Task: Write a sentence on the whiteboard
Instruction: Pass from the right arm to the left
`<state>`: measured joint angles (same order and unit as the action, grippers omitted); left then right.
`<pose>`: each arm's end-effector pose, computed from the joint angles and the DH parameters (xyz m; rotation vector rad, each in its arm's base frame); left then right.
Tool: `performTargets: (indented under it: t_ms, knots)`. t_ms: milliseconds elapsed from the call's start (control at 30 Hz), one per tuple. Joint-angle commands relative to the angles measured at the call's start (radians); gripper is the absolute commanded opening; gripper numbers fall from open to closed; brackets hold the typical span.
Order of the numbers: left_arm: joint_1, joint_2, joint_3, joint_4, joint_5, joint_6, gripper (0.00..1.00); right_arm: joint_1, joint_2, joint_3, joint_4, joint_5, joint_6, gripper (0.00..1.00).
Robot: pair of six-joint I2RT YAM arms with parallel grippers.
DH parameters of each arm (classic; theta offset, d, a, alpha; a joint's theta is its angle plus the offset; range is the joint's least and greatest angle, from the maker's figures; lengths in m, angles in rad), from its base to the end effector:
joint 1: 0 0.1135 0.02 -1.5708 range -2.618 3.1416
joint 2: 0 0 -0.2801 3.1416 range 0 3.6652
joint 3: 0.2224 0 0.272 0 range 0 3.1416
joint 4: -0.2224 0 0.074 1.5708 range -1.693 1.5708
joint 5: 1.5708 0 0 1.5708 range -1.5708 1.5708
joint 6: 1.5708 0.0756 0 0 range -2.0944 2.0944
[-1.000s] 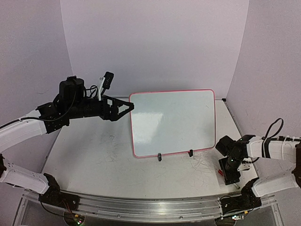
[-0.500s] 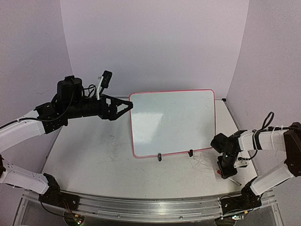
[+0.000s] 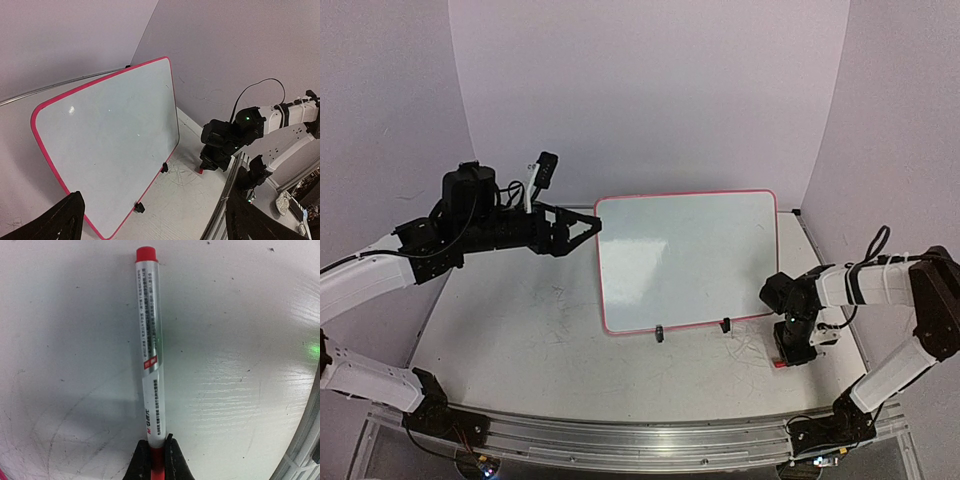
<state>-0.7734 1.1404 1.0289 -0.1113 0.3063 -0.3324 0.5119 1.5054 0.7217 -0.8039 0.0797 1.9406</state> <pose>0.2101 -0.2370 0.3659 0.6438 1.8016 -1.0459 0.2030 0.1071 0.0989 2.0115 2.3213 -0.0657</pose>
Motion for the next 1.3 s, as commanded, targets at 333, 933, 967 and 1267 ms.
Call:
performTargets:
  t_ms: [333, 933, 967, 1267]
  knots:
    - [-0.002, 0.037, 0.091, 0.056, -0.037, -0.124, 0.99, 0.087, -0.418, -0.104, 0.197, 0.253, -0.737, 0.0]
    - [-0.271, 0.335, 0.088, 0.441, 0.037, -0.32, 0.96, 0.256, -0.488, -0.158, 1.607, -0.532, -1.312, 0.0]
    - [-0.28, 0.345, 0.077, 0.479, 0.043, -0.331, 0.96, 0.272, -0.47, -0.164, 1.68, -0.512, -1.296, 0.0]
    - [-0.308, 0.392, 0.063, 0.659, 0.049, -0.356, 0.74, 0.339, -0.321, -0.178, 2.039, -0.493, -1.156, 0.0]
